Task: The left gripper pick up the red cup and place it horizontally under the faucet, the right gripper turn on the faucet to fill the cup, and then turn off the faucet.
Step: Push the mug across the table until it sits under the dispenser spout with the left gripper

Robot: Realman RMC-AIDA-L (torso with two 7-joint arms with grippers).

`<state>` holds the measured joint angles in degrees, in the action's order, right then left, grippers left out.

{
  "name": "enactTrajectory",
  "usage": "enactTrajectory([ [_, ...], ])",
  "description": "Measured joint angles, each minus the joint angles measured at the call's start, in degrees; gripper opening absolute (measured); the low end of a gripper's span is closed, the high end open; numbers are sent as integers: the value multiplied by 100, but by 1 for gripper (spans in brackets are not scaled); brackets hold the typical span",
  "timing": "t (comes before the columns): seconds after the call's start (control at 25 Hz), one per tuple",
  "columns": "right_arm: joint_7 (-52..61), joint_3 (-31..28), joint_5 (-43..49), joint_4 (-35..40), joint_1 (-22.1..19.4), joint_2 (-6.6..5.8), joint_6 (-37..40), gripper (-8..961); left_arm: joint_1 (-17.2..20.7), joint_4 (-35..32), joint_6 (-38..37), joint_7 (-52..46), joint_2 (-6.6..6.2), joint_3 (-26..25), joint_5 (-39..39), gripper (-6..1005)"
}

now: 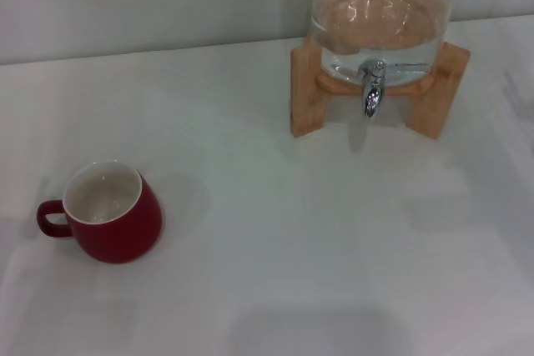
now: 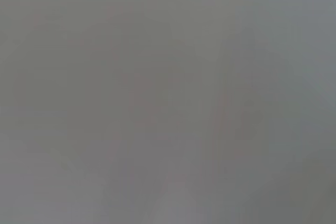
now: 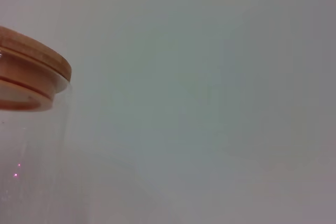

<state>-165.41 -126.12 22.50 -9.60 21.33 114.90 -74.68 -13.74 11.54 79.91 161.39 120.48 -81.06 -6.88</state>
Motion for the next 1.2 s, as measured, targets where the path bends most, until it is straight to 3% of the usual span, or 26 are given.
enactTrajectory([
  [1.2, -24, -7, -3, -76, 218, -44, 228, 616, 484, -25, 58, 38, -45, 726, 38, 890],
])
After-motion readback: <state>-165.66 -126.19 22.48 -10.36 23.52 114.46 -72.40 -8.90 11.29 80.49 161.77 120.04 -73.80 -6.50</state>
